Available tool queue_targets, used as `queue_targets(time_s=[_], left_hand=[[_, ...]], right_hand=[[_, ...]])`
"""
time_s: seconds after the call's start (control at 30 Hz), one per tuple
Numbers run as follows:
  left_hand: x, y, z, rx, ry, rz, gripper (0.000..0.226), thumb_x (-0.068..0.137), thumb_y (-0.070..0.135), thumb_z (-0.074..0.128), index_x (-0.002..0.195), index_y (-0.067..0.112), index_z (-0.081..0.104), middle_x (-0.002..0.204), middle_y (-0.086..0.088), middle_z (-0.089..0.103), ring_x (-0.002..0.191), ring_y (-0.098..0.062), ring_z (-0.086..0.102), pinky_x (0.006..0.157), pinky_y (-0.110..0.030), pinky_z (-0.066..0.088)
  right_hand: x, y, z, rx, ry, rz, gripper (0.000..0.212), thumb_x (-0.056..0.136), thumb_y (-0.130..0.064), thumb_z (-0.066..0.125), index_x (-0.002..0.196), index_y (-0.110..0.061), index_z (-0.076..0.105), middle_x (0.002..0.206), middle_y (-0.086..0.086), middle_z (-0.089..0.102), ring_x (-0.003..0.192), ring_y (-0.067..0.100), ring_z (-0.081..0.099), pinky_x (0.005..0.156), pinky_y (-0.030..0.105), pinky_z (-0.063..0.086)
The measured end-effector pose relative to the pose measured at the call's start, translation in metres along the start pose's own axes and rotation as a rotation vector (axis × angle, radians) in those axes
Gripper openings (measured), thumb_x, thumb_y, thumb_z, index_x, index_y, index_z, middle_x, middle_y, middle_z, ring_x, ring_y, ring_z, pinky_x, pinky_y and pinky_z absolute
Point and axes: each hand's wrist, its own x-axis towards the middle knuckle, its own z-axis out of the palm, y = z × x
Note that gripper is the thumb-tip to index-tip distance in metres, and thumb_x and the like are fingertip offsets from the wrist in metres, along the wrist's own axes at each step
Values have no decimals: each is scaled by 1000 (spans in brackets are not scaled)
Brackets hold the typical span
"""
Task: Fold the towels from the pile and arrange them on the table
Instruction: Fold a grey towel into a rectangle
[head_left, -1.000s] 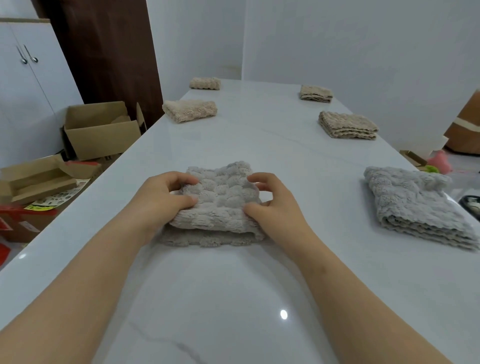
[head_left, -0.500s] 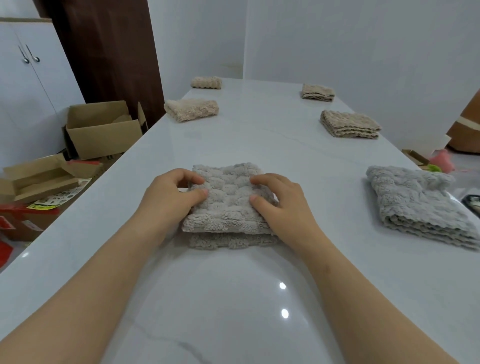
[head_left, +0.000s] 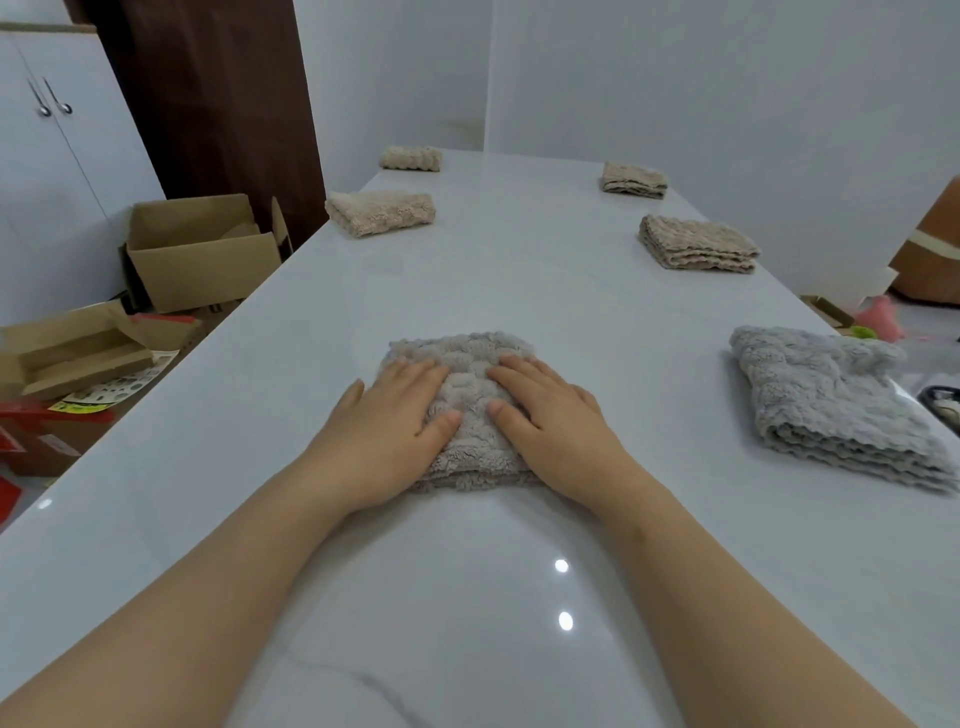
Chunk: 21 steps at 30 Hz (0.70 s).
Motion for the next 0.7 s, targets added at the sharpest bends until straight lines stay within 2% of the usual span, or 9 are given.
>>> queue_targets(time_s=[0.07,0.2,0.43,0.6,0.7], left_hand=[[0,-3,4,42,-51,-23,56,96,46,22,147,27,11,157,11,6,143,-6,-1,114,-40,1],[2,-5,5,85,-55,-24,55,96,48,21,146,27,16,156,11,11,143,-8,2,115,-43,1],[4,-8,12,95,-3,0,54,95,47,24,144,26,23,154,8,18,142,-13,11,114,-44,12],[2,-7,15,29,129,15,54,92,51,28,140,26,33,151,7,27,140,-15,19,113,-41,18],[0,-5,11,-34,200,-103,61,83,61,41,136,31,37,148,2,29,134,-24,25,107,-39,23]], right_hand=[[0,2,2,17,-34,36,44,97,-36,33,141,-28,34,153,-15,22,141,3,11,110,30,9],[2,3,3,11,-67,61,45,98,-36,31,142,-28,34,153,-13,23,142,5,11,112,32,9],[3,3,5,34,-52,62,44,97,-36,33,141,-28,36,153,-13,24,141,5,12,113,33,8],[0,3,5,103,62,74,43,93,-37,44,135,-29,44,150,-10,31,138,11,23,111,32,15],[0,3,3,162,148,186,54,83,-43,56,134,-29,43,146,-2,35,132,22,30,104,32,23]])
